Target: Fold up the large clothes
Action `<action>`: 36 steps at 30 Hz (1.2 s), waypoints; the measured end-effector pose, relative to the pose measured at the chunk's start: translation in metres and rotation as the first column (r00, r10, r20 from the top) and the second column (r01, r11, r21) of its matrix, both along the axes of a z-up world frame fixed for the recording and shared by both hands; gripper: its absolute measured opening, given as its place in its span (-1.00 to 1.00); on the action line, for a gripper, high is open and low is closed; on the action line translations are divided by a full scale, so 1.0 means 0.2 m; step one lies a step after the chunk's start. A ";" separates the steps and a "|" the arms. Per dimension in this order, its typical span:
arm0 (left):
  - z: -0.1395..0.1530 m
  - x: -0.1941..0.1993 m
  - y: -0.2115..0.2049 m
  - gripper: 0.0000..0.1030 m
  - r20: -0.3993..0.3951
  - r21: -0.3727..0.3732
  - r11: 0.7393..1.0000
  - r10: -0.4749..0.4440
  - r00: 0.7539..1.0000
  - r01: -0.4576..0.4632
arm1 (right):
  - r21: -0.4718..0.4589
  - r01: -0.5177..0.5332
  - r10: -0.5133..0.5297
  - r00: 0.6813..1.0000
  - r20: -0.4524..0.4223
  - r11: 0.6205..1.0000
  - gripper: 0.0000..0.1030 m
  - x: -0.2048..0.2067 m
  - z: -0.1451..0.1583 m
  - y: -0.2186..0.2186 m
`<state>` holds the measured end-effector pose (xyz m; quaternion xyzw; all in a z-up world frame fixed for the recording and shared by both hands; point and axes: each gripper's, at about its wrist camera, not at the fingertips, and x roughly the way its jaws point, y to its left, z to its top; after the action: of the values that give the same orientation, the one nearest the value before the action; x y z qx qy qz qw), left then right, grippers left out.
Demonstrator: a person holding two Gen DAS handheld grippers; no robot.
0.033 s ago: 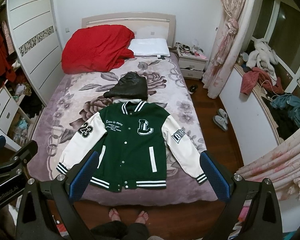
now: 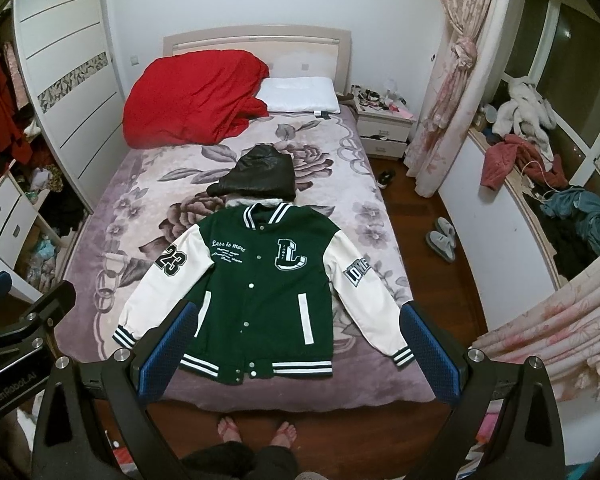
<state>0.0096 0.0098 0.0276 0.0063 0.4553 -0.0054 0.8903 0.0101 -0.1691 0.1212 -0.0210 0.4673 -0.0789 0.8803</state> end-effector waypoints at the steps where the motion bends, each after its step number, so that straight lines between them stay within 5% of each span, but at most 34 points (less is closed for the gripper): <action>1: 0.00 0.00 0.00 1.00 0.001 0.000 1.000 0.000 1.000 0.000 | 0.001 -0.001 0.001 1.000 0.000 1.000 0.98 0.00 0.00 -0.01; 36: 0.16 0.16 0.00 1.00 0.025 0.007 1.000 0.004 1.000 -0.004 | 0.008 -0.001 0.001 1.000 0.013 1.000 0.98 0.03 0.08 0.02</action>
<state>0.0409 0.0106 0.0588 0.0085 0.4440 -0.0019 0.8960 0.0156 -0.1657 0.1380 -0.0173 0.4619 -0.0768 0.8835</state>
